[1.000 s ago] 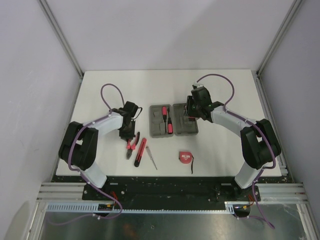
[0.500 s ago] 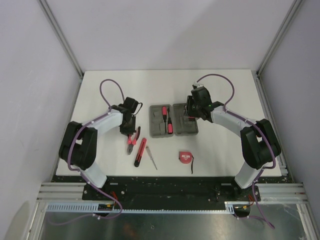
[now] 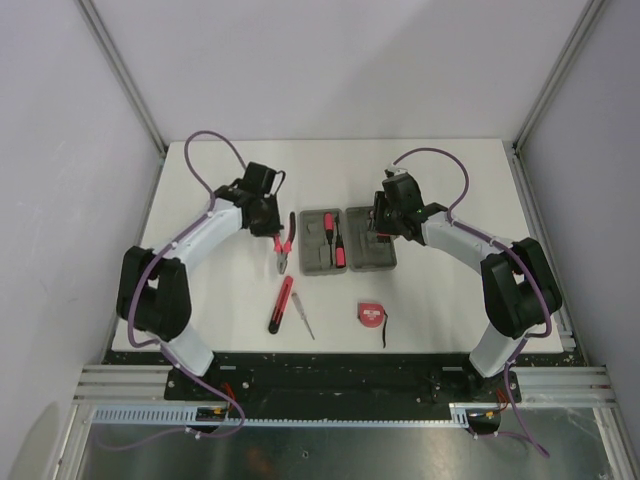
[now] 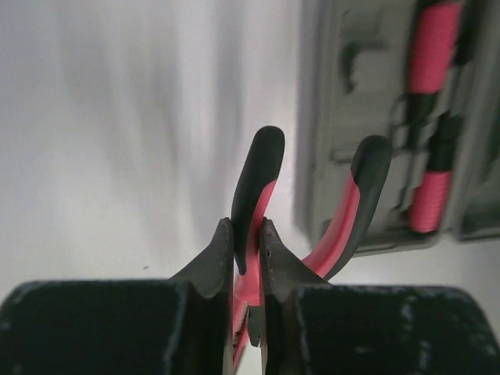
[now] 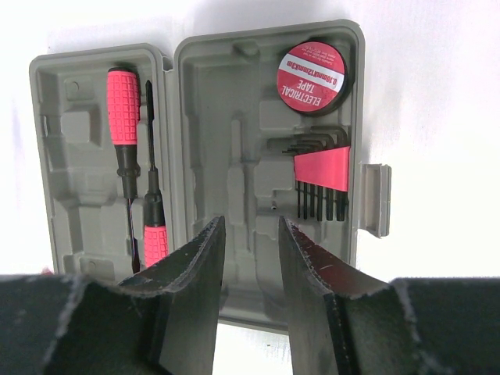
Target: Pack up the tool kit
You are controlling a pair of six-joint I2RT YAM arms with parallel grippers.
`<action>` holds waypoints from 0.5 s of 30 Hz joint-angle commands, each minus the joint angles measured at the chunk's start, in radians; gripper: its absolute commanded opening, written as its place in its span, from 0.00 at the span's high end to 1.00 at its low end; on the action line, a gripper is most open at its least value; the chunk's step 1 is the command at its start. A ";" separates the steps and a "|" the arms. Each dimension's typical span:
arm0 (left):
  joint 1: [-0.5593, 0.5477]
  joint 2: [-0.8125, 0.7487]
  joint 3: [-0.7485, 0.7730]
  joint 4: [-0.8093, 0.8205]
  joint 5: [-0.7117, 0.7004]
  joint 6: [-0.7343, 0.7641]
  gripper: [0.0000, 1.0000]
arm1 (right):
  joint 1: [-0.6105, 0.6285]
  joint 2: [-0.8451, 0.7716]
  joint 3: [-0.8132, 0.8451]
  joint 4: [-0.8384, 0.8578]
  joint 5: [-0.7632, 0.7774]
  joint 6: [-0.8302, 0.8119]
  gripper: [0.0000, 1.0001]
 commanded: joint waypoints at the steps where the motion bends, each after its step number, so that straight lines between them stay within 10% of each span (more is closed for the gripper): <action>1: -0.024 0.054 0.153 0.028 0.058 -0.157 1.00 | -0.005 -0.023 0.000 0.008 0.011 0.002 0.62; 15: -0.136 0.281 0.388 0.028 -0.048 -0.258 1.00 | -0.006 -0.023 -0.014 0.018 0.003 0.015 0.62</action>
